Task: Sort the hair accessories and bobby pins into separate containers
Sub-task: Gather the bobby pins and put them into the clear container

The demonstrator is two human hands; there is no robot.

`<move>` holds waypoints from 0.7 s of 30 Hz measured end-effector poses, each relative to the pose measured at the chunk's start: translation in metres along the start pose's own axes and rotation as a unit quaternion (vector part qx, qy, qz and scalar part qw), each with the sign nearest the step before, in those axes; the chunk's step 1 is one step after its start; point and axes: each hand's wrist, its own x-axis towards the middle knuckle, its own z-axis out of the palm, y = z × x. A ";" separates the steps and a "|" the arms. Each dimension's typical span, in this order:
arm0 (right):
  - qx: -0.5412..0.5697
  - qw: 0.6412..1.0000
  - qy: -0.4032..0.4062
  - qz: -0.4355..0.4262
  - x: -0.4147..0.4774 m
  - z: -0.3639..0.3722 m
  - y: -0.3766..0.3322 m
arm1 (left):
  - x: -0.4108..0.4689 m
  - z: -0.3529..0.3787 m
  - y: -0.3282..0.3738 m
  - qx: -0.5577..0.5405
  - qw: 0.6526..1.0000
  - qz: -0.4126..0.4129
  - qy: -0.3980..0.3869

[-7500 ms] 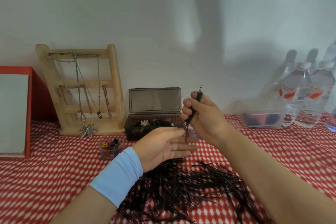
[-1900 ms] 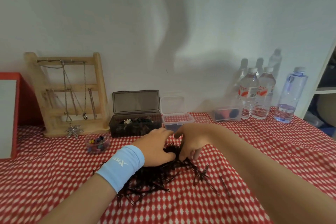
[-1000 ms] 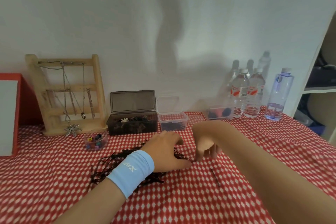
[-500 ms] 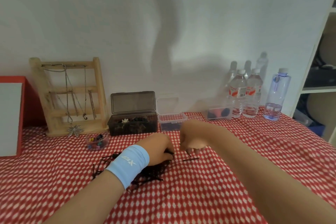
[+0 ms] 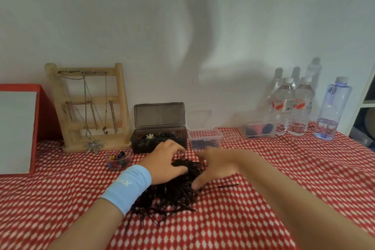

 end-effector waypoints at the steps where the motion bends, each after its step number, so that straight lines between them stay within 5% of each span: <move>1: -0.023 1.000 -0.004 0.006 0.003 0.002 -0.001 | 0.001 0.001 -0.001 0.032 0.997 -0.026 -0.058; 3: -0.016 1.000 0.007 -0.010 0.010 0.004 -0.002 | 0.000 0.004 0.000 0.063 0.989 -0.043 -0.127; 8: 0.049 0.998 0.025 -0.034 0.006 -0.003 -0.001 | 0.000 0.001 0.002 0.051 0.992 -0.007 -0.115; 13: -0.068 0.996 -0.035 0.044 -0.016 -0.020 0.018 | 0.009 0.007 0.017 0.078 0.983 -0.020 -0.165; 17: -0.125 0.986 -0.059 0.094 -0.012 -0.009 0.017 | 0.015 0.018 0.021 0.085 0.989 0.006 -0.118; 21: -0.034 0.998 -0.020 0.046 -0.009 -0.015 0.013 | 0.011 0.014 0.017 -0.004 0.996 0.018 -0.087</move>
